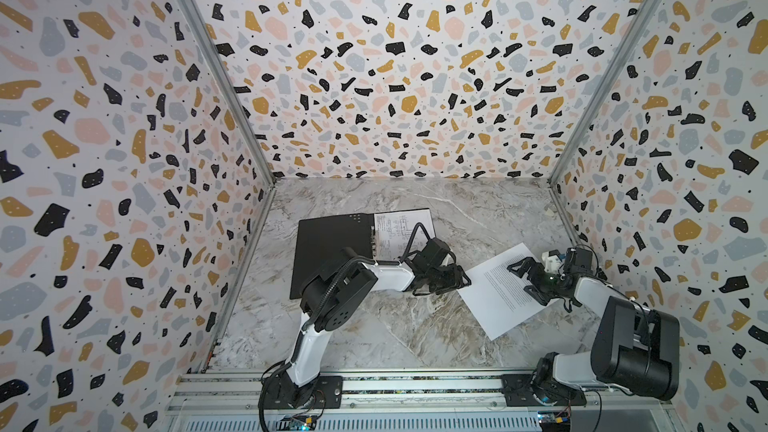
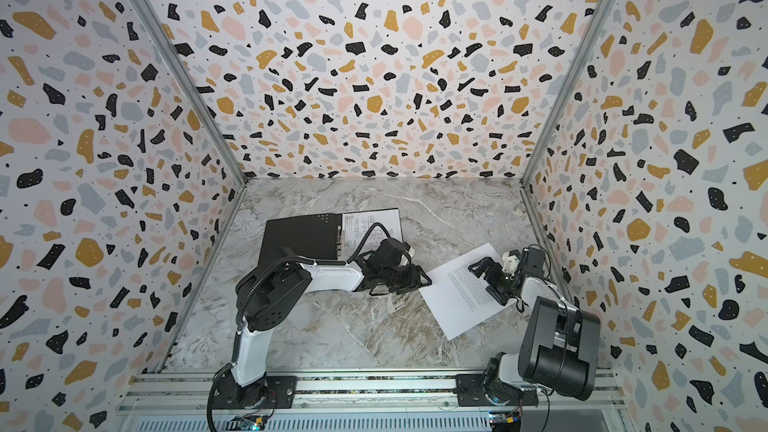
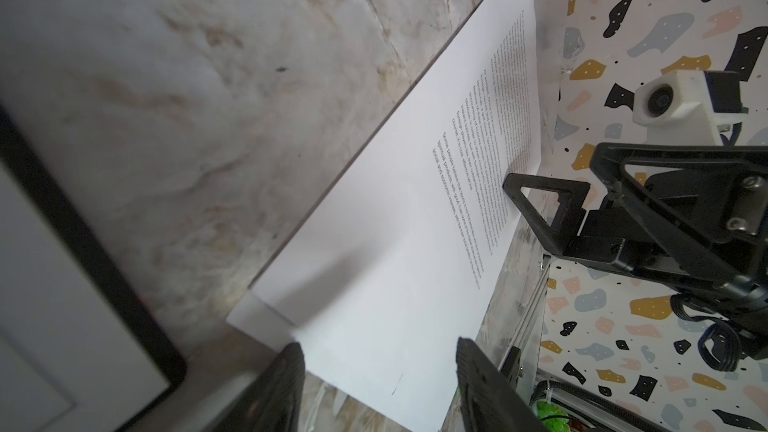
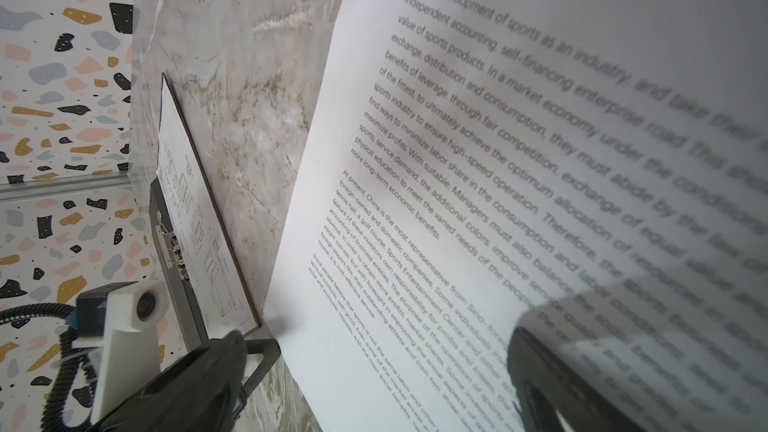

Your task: Put the files into the folder

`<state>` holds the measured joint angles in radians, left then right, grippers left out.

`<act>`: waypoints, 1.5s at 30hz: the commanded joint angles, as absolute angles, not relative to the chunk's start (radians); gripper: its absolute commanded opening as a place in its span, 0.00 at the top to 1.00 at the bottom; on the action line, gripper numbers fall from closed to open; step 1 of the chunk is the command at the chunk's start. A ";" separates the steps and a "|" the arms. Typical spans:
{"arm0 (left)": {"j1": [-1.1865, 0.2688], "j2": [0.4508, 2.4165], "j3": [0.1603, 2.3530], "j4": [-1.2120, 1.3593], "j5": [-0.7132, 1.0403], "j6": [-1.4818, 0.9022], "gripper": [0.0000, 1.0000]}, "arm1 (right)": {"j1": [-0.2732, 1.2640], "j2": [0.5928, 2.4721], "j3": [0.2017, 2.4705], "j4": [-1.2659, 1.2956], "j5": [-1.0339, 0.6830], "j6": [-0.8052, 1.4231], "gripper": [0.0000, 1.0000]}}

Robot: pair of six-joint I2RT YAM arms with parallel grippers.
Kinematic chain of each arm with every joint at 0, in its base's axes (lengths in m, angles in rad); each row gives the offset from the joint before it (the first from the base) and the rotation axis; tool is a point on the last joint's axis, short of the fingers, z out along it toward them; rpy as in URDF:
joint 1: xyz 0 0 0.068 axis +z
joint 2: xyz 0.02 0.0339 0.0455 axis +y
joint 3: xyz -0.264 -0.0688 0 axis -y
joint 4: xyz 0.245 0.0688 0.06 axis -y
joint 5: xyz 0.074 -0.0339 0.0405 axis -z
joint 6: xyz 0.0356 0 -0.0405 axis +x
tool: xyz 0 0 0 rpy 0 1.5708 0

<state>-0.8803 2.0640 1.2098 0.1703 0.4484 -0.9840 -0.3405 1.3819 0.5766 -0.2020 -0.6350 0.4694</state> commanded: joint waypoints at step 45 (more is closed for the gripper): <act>-0.872 2.145 1.414 0.029 0.437 -0.796 0.73 | -0.274 1.393 0.506 -0.263 -0.502 0.442 0.01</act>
